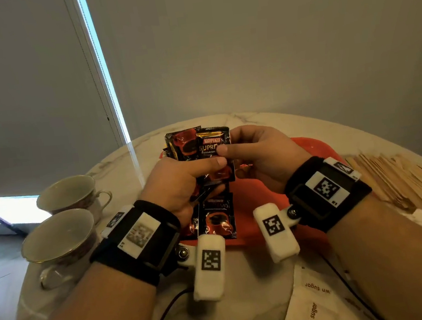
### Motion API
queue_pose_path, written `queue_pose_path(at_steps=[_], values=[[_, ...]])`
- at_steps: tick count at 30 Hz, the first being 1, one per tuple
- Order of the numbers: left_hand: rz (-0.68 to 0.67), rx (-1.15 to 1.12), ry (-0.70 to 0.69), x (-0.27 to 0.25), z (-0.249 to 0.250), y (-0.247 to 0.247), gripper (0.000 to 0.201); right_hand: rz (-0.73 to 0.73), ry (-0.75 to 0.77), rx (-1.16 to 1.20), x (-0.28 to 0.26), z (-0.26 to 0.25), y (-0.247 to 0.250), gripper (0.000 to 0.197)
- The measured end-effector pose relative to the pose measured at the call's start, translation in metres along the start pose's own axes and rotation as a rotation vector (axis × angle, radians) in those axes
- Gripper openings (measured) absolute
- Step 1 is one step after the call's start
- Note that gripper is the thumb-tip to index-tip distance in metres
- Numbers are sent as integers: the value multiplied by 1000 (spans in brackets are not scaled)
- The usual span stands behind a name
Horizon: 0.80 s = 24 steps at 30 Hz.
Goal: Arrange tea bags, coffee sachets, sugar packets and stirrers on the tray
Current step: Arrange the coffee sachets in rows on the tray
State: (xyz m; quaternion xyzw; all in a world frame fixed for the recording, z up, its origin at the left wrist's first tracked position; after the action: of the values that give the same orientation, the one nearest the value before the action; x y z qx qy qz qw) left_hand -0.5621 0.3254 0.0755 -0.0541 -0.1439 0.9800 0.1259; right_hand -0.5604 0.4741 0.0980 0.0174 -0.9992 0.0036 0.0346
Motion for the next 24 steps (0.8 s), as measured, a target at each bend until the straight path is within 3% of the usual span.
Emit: queue_pose_path(at_steps=[4,7,11,14,18,21,24], values=[[-2,-37,-12,2,5,3,26,11,-31,145,4,4,5,15],[11,-31,-11,4,6,4,21,57,-91,212,6,8,8,6],[21,-23,-11,4,4,4,17,151,-166,282,7,16,12,25],[83,-31,-9,5,2,8,19,126,-162,269,7,16,13,42],[152,-72,3,8,0,17,17,-55,-98,104,4,8,0,25],[151,-111,13,7,-1,15,13,15,-70,133,7,8,5,27],[193,-198,31,8,-1,21,17,187,-49,142,11,7,30,18]])
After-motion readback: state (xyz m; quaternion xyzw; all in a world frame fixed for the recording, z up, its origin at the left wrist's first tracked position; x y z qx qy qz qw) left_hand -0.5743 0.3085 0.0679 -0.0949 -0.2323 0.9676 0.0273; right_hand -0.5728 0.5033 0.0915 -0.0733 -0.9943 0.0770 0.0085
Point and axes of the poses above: each hand's wrist, its own x-axis towards the middle knuckle, its own y-axis out of the back of the hand, z = x × y, the point moved 8 cm from there along x, towards the middle knuckle, and after that the axes turned 1 degree about -z, right-handed, at the moved point
